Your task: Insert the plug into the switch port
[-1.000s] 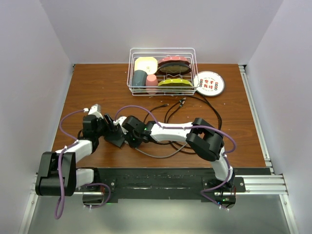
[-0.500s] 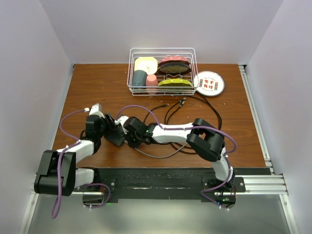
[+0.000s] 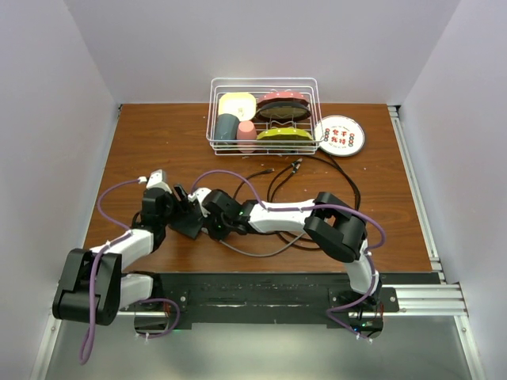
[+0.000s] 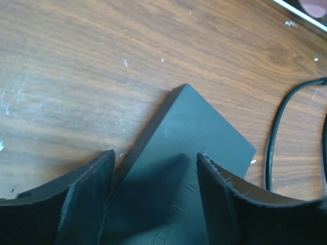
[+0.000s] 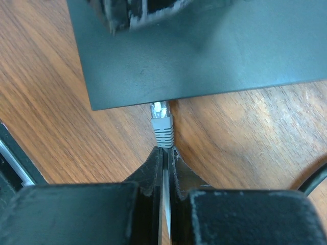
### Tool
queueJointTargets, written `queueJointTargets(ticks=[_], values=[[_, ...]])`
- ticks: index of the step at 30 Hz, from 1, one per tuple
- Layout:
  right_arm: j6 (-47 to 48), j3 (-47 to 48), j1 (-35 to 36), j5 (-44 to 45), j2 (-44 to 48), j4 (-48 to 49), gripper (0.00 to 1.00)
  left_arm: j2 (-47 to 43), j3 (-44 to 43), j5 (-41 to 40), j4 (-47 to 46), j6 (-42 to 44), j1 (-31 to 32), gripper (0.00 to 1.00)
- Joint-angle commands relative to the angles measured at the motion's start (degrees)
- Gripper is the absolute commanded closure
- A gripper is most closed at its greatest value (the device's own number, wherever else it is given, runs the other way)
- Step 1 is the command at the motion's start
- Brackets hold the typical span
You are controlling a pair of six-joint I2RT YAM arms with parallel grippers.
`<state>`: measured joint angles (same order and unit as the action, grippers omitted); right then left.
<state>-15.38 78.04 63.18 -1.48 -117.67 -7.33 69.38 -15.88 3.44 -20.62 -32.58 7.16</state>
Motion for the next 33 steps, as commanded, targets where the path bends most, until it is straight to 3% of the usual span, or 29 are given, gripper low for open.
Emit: queueJointTargets(ticks=[1,8,13,15,17,26,33], values=[[-0.53,-0.95,-1.92,2.80,4.11,21.22,0.89,-3.98,-1.25,7.12,13.67,-5.57,2.52,0.27],[-1.50,-4.65,-1.83,4.28,8.15,16.22,0.44,-9.53,-7.75,-1.86,20.53,-1.53,-1.79,0.19],[-1.94,-6.23,-1.92,6.91,11.75,11.99,0.22,-10.49,-10.40,-2.91,23.52,0.93,-2.68,0.18],[-2.11,-6.67,-1.92,10.95,14.04,10.42,0.09,-11.11,-10.84,-3.18,23.79,1.46,-2.68,0.18],[-2.20,-6.41,-2.79,14.46,15.62,9.27,0.03,-12.69,-10.32,-2.39,23.09,1.73,-2.68,0.18],[-11.42,-5.44,-13.77,15.18,16.15,4.35,0.01,-17.44,-8.21,2.27,21.50,2.43,-2.24,0.20],[-13.72,-7.37,-15.36,17.65,17.99,3.47,0.01,-13.59,-10.04,5.35,15.70,4.71,1.71,0.24]])
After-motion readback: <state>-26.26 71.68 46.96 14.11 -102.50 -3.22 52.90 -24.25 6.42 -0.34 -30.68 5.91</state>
